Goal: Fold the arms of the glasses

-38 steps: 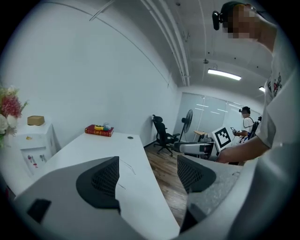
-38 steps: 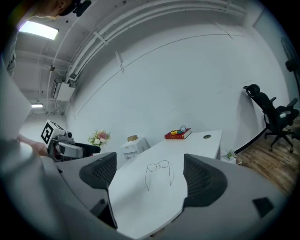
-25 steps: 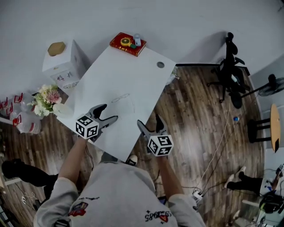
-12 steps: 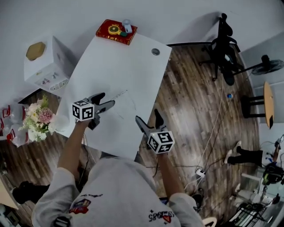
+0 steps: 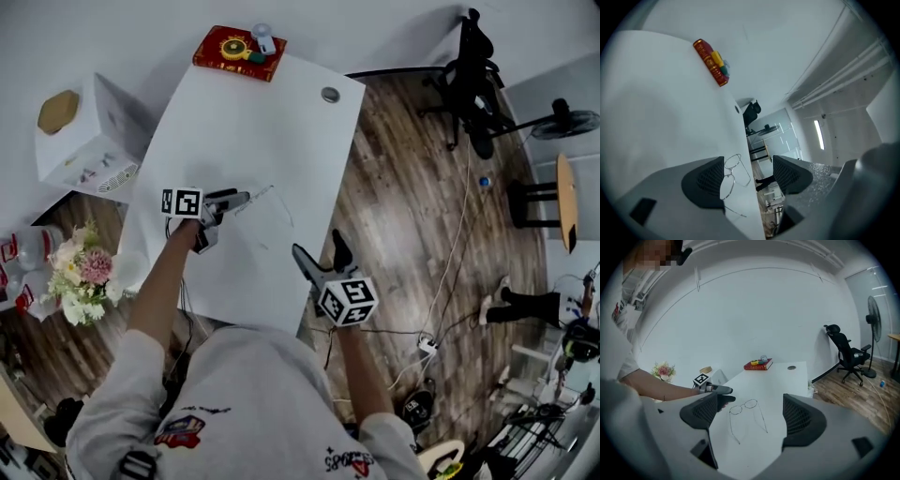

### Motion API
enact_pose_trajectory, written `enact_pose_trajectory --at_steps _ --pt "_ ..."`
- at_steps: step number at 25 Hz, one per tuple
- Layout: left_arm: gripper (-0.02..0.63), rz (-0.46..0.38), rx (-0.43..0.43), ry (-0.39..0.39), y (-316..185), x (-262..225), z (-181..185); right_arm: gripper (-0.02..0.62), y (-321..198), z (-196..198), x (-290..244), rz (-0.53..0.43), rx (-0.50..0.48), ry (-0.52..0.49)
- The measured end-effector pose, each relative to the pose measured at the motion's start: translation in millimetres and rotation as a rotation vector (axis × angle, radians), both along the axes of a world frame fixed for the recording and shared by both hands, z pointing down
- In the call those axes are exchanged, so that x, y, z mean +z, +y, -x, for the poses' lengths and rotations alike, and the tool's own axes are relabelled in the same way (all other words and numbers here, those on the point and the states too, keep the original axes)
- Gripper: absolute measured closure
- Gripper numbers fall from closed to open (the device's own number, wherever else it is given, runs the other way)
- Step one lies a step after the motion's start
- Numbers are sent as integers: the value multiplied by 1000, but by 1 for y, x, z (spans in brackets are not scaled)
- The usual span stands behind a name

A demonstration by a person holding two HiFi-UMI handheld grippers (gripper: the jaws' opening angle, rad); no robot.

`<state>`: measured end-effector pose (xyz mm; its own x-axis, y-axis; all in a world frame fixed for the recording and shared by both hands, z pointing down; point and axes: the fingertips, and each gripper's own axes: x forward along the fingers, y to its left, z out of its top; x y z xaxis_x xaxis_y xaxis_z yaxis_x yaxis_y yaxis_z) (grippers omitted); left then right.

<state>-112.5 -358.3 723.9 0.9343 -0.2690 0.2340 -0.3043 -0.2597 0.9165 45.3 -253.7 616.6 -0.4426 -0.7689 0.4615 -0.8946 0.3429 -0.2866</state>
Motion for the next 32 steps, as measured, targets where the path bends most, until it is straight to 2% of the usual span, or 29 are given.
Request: enact_pose_trajectory --at_steps 3,6,11,16,20,21,23,24,27,32 --pt "282 112 9 86 -16 9 -5 167 -11 -4 3 12 -10 -7" --pt "282 279 82 200 -11 10 -16 167 -19 -11 9 28 -12 -11" --pt "285 347 254 180 -2 21 -27 167 -29 -23 21 52 -9 -15" --pt "312 366 348 165 -1 29 -40 167 -36 -32 32 76 0 -15" --pt "356 244 447 101 -10 43 -43 169 -39 -35 37 85 12 -23" --pt "367 260 474 97 -7 45 -45 169 -40 -35 38 87 13 -24" --pt "379 350 519 114 4 41 -51 169 -41 -35 40 89 12 -24" --pt "387 357 549 105 8 42 -53 169 -42 -34 41 89 13 -24" --pt "455 273 620 23 7 57 -53 169 -42 -34 42 91 18 -26" --pt "552 239 643 -33 13 64 -57 170 -38 -36 43 94 20 -28"
